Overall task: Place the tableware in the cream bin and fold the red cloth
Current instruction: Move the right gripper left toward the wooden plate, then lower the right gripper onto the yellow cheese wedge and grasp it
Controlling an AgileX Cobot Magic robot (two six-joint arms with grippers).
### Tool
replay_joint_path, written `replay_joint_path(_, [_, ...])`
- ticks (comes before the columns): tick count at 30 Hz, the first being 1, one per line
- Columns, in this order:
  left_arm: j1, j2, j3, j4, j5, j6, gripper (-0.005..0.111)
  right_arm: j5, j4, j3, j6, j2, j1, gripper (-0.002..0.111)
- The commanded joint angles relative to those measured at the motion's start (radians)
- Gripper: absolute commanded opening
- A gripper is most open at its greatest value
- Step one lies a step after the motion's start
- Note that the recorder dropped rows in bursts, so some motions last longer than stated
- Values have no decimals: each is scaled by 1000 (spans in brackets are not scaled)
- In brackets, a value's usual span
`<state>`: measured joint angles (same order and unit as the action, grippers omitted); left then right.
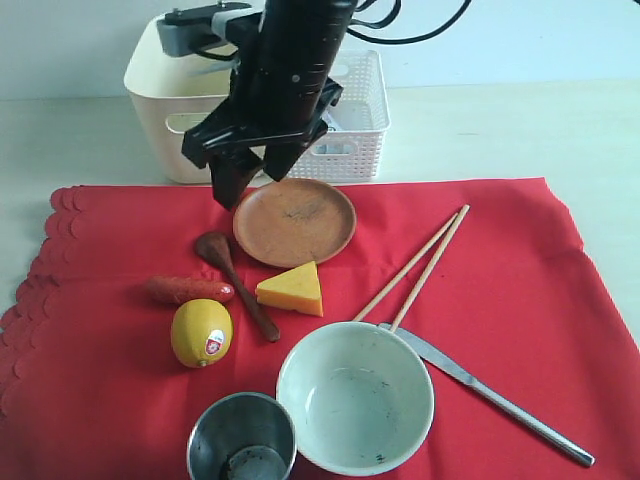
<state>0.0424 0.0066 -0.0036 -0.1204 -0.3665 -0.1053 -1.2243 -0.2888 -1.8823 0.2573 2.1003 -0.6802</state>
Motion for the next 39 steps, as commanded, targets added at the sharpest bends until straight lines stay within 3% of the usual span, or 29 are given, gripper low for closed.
replay_joint_path(1, [-3,-7,4,0,3,-3,0,3,134,2,-2,-9,-48,62])
replay_joint_path(27, [-3,-7,4,0,3,-5,0,5,195,132,-48,79,-53,62])
replay_joint_path(34, [-3,-7,4,0,3,-3,0,53,198,132,-37,79,-53,74])
replay_joint_path(39, [-3,-7,4,0,3,-5,0,53,198,132,-37,89,-53,75])
